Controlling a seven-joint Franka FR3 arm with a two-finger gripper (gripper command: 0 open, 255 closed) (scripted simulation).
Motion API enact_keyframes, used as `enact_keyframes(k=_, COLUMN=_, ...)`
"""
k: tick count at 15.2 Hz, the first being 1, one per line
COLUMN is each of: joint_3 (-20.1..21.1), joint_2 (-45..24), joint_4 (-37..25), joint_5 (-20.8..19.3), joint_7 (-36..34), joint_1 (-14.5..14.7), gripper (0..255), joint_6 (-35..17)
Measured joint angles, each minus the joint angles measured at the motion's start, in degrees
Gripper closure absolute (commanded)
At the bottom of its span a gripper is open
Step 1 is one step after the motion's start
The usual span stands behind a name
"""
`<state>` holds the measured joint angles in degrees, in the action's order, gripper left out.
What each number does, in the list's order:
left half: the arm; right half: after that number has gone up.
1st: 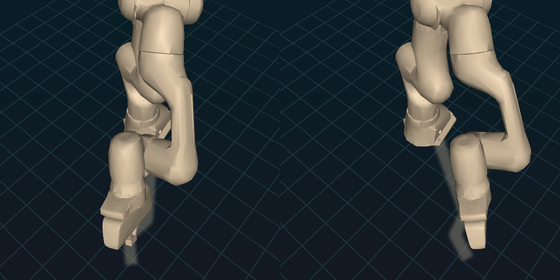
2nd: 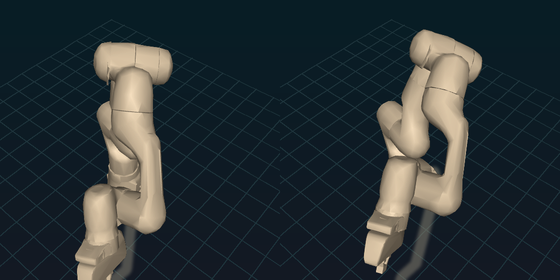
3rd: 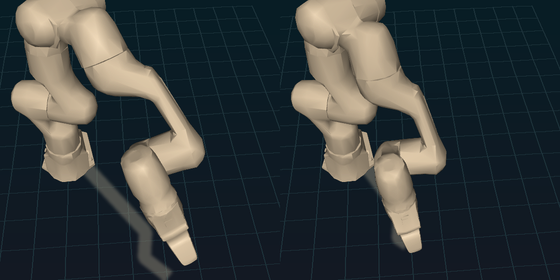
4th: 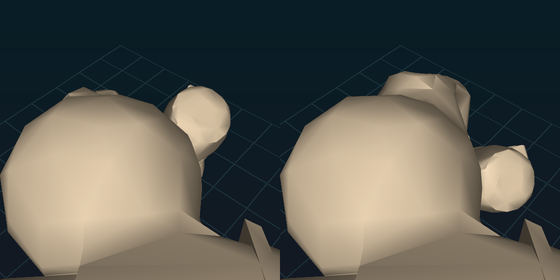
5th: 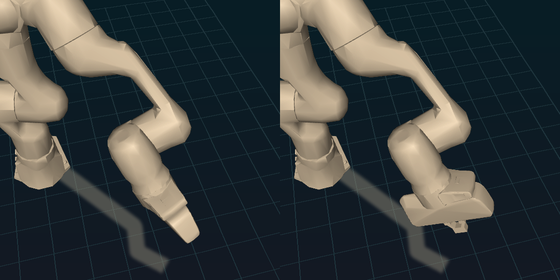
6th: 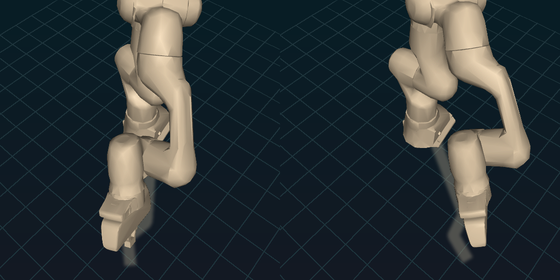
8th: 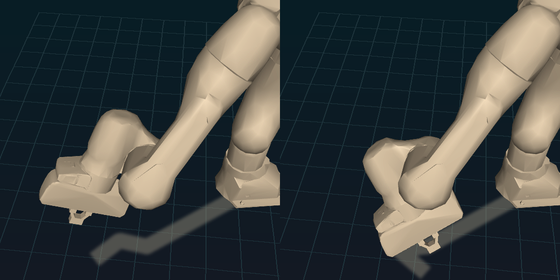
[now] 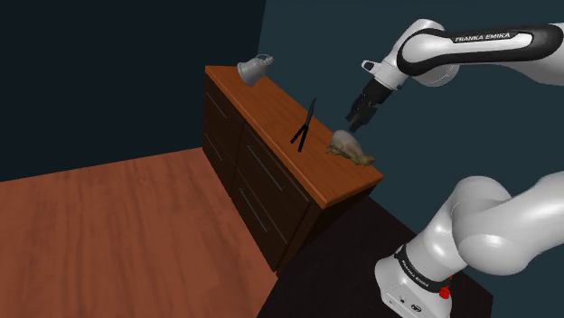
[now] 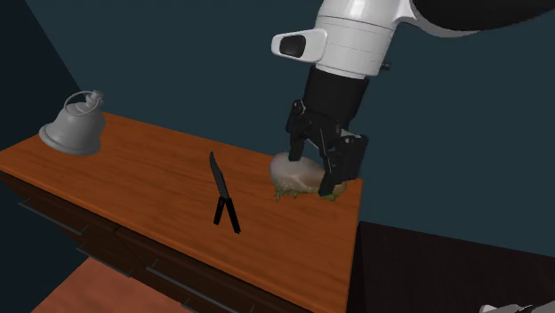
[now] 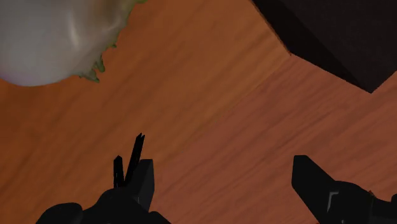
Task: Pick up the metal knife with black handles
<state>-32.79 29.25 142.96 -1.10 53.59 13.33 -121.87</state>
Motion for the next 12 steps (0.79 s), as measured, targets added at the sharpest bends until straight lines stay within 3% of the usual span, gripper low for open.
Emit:
enact_keyframes(k=4, joint_3=-9.15, joint_2=-8.88, joint_4=-4.11, joint_5=8.34, joint_7=15.62, joint_1=7.84, gripper=0, joint_6=-5.33)
enact_keyframes(k=8, joint_3=-18.97, joint_2=-21.98, joint_4=-12.3, joint_5=23.8, joint_7=35.13, joint_1=17.13, gripper=0, joint_6=-5.18)
enact_keyframes(k=10, joint_3=-21.3, joint_2=-29.11, joint_4=-16.53, joint_5=33.0, joint_7=44.96, joint_1=19.03, gripper=0, joint_6=-2.55)
enact_keyframes(k=12, joint_3=-21.45, joint_2=-36.85, joint_4=-21.2, joint_5=41.94, joint_7=54.56, joint_1=17.75, gripper=0, joint_6=1.31)
